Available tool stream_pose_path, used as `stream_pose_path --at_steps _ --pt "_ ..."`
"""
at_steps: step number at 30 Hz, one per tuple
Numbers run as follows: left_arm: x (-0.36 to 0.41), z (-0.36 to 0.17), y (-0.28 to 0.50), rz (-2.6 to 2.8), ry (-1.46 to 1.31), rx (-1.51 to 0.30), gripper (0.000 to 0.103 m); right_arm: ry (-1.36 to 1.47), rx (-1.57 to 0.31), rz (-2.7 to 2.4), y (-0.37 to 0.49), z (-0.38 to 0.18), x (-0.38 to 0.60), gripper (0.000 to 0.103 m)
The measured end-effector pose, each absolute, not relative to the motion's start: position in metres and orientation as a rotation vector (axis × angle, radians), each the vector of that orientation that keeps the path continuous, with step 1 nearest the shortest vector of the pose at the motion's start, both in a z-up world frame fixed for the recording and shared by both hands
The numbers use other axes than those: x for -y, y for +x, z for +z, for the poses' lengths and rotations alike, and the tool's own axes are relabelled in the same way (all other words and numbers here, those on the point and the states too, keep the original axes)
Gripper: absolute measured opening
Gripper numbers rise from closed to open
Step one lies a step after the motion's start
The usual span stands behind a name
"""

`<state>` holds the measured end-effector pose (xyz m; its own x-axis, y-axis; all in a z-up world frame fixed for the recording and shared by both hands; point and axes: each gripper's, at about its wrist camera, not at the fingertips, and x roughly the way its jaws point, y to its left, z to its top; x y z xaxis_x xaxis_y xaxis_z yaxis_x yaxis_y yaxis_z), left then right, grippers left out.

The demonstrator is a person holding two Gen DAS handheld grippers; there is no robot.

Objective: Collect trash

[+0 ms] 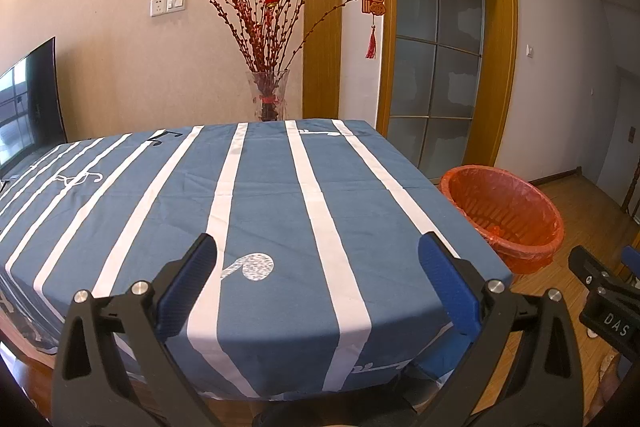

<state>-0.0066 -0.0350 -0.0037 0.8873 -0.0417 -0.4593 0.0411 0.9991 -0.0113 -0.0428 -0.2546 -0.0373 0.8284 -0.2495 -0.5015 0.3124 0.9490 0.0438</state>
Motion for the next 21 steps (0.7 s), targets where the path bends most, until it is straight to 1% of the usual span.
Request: stream_pose_path --at_steps 21 --pt "0.0369 -0.0031 -0.0057 -0.046 0.0 -0.482 0.099 0.128 -0.52 -0.295 -0.0434 -0.0394 0.2574 0.101"
